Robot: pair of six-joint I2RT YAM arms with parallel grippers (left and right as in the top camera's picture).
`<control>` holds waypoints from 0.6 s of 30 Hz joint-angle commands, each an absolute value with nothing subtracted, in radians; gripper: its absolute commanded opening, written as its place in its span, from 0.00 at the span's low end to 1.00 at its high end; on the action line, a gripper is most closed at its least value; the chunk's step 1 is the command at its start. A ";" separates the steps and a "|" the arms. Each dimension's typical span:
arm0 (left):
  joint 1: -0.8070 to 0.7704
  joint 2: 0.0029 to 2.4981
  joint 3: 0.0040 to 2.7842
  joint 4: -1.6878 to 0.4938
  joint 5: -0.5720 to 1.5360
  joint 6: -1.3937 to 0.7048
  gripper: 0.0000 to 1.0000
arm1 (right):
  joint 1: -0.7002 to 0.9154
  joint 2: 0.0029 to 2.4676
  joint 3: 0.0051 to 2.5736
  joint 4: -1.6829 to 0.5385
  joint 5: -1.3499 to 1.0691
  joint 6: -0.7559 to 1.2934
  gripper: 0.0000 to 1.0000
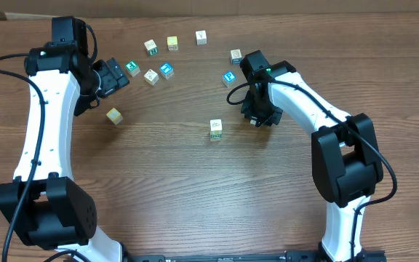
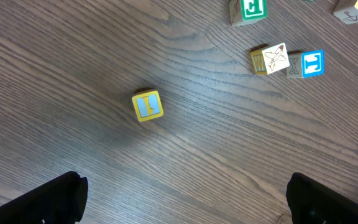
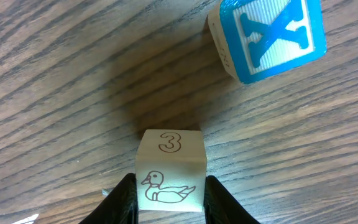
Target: Form a tower
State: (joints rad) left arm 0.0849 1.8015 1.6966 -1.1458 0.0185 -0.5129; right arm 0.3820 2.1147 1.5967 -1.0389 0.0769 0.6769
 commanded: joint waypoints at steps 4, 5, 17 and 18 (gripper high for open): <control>0.078 1.813 1.697 -1.148 0.012 -0.494 1.00 | 0.385 2.110 1.589 -1.033 0.077 0.677 0.29; 0.078 1.813 1.697 -1.148 0.012 -0.494 1.00 | 0.385 2.110 1.589 -1.033 0.077 0.677 0.29; 0.078 1.813 1.697 -1.148 0.012 -0.494 1.00 | 0.385 2.110 1.589 -1.032 0.077 0.677 0.49; 0.078 1.813 1.697 -1.148 0.012 -0.494 1.00 | 0.385 2.110 1.589 -1.032 0.077 0.677 0.50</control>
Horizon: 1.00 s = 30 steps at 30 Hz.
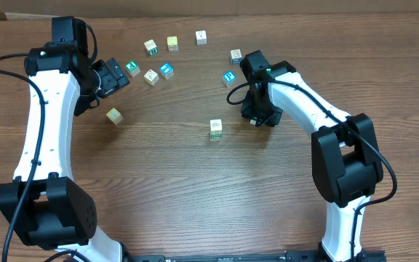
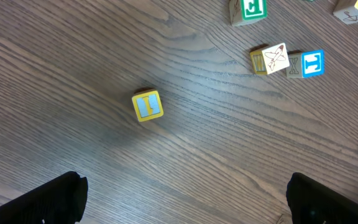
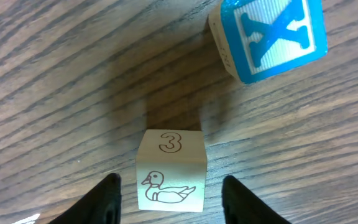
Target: Form a tower
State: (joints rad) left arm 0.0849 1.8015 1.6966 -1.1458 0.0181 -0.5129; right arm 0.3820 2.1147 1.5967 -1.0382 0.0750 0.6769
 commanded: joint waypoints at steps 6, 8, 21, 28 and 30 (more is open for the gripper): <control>0.078 1.813 1.697 -1.148 0.012 -0.494 0.99 | 0.385 2.110 1.589 -1.032 0.077 0.677 0.56; 0.078 1.813 1.697 -1.148 0.012 -0.494 0.99 | 0.385 2.110 1.589 -1.032 0.077 0.677 0.56; 0.078 1.813 1.697 -1.148 0.012 -0.494 1.00 | 0.385 2.110 1.589 -1.032 0.077 0.677 0.57; 0.078 1.813 1.697 -1.148 0.012 -0.494 1.00 | 0.385 2.110 1.589 -1.025 0.077 0.677 0.56; 0.078 1.813 1.697 -1.148 0.012 -0.494 1.00 | 0.385 2.110 1.589 -1.026 0.077 0.676 0.54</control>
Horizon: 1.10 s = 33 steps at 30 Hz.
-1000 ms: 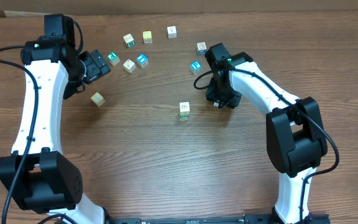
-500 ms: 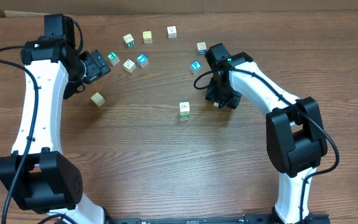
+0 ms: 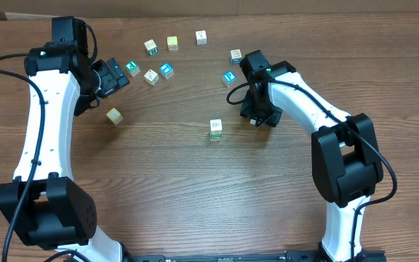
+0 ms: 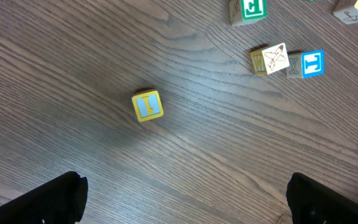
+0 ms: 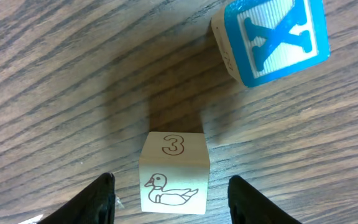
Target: Form a tower
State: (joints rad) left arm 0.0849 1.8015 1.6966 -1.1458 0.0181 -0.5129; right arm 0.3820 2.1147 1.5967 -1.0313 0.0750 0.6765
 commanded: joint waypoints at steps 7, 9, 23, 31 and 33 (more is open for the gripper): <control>0.078 1.813 1.697 -1.148 0.012 -0.494 1.00 | 0.385 2.110 1.589 -1.025 0.077 0.677 0.42; 0.078 1.813 1.697 -1.148 0.012 -0.494 1.00 | 0.385 2.110 1.589 -1.025 0.077 0.677 0.39; 0.078 1.813 1.697 -1.148 0.012 -0.494 1.00 | 0.385 2.110 1.589 -1.031 0.077 0.677 0.26; 0.078 1.813 1.697 -1.148 0.012 -0.494 1.00 | 0.385 2.110 1.589 -1.034 0.077 0.676 0.25; 0.078 1.813 1.697 -1.148 0.012 -0.494 1.00 | 0.385 2.110 1.589 -1.033 0.077 0.676 0.25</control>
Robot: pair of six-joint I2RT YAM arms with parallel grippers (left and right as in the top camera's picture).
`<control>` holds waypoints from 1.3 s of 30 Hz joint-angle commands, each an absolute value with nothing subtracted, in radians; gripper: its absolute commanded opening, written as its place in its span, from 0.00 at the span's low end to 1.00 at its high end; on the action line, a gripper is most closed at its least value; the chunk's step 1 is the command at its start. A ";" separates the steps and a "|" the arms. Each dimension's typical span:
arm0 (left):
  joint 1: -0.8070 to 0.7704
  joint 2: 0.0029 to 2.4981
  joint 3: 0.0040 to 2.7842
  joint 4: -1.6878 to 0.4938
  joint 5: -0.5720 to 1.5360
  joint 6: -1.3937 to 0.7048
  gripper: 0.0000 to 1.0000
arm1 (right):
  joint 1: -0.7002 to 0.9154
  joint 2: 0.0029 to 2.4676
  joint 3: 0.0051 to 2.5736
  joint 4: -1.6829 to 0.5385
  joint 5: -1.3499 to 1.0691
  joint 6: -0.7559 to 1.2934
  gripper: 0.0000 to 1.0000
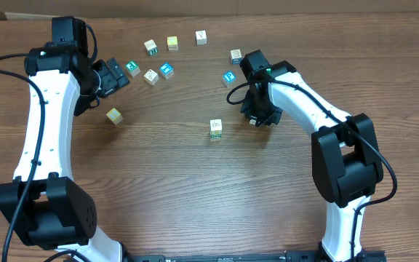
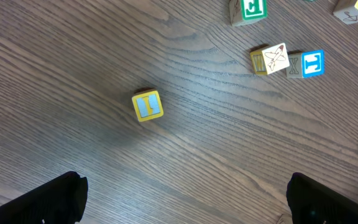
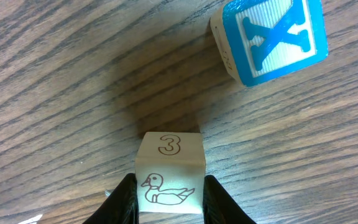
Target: Form a tower
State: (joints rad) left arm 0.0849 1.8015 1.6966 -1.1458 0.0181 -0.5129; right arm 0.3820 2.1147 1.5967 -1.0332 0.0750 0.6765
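Observation:
In the right wrist view a pale block with a duck and a "3" [image 3: 169, 171] rests on the wood, and my right gripper [image 3: 169, 194] is shut on it, its fingers [image 3: 127, 200] pressed against both sides. A blue X block [image 3: 272, 40] lies just beyond it. Overhead, the right gripper [image 1: 257, 116] is right of a pale standing block [image 1: 216, 129] at mid table. My left gripper [image 2: 185, 199] hangs open and empty above bare wood, short of a yellow block [image 2: 147, 105].
Loose blocks lie across the far side: a green E block [image 1: 132, 68], a plane-picture block [image 1: 150, 76], a blue T block [image 1: 166, 70], a blue block [image 1: 229, 76] and others behind. The yellow block [image 1: 114, 115] sits alone at the left.
My right gripper, which stood open with its fingers apart from the duck block, is now shut on that block. The left arm and the other blocks have not moved.
At first my right gripper was shut on the duck block on the table. Then it stood open around the block at two moments, the block staying in place. Now it grips the block again. The left gripper stayed open and still throughout.

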 commanded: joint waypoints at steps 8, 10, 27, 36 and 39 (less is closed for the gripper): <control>0.078 1.813 1.697 -1.148 0.012 -0.494 1.00 | 0.385 2.111 1.588 -1.039 0.078 0.676 0.44; 0.078 1.813 1.697 -1.148 0.012 -0.494 0.99 | 0.385 2.111 1.574 -1.015 0.078 0.676 0.44; 0.078 1.813 1.697 -1.148 0.012 -0.494 0.99 | 0.384 2.112 1.553 -0.978 0.078 0.667 0.24; 0.078 1.813 1.697 -1.148 0.012 -0.494 1.00 | 0.384 2.110 1.867 -1.213 0.077 0.514 0.17; 0.078 1.813 1.697 -1.148 0.012 -0.494 1.00 | 0.384 2.110 2.012 -1.344 0.076 0.514 0.15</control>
